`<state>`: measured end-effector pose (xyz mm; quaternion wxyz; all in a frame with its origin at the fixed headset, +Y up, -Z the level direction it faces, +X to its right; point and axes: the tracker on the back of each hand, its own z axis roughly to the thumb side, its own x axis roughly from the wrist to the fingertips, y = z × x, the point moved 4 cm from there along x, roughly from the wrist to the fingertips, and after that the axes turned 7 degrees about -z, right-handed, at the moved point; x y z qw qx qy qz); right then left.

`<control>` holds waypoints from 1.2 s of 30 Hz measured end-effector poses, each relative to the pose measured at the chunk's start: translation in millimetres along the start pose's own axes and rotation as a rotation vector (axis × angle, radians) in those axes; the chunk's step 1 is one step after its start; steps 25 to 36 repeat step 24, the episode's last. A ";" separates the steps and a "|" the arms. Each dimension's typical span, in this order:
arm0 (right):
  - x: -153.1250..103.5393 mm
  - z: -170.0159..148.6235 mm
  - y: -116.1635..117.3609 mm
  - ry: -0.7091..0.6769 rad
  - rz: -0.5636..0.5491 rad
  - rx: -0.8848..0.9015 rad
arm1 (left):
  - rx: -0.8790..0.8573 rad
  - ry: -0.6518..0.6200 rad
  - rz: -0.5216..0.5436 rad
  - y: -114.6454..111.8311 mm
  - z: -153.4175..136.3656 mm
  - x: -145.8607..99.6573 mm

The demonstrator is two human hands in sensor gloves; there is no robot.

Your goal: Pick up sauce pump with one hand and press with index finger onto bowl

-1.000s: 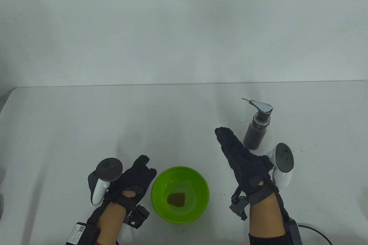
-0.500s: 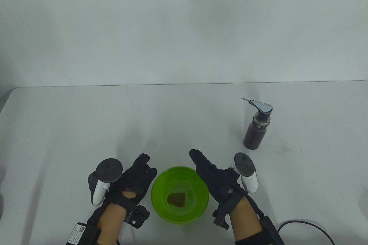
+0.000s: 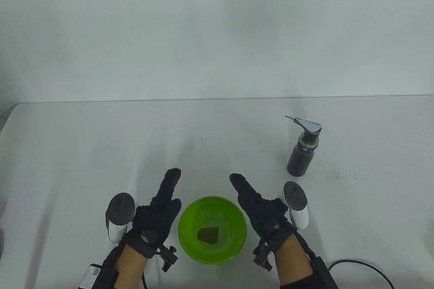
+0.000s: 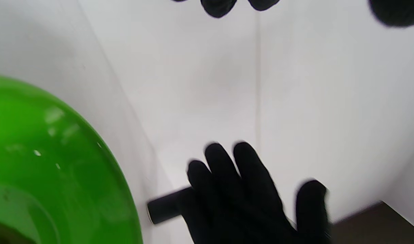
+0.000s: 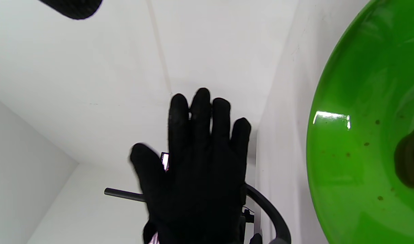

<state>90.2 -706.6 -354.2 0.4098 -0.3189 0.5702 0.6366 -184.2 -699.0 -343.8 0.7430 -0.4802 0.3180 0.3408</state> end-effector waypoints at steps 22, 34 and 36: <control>-0.8 -2.0 0.4 -0.024 -0.015 0.011 | 0.030 0.090 -0.181 -21.3 -19.2 6.9; -1.0 -2.3 -0.5 -0.025 -0.019 0.023 | 0.025 0.092 -0.181 -21.1 -19.5 6.6; -1.0 -2.3 -0.5 -0.025 -0.019 0.023 | 0.025 0.092 -0.181 -21.1 -19.5 6.6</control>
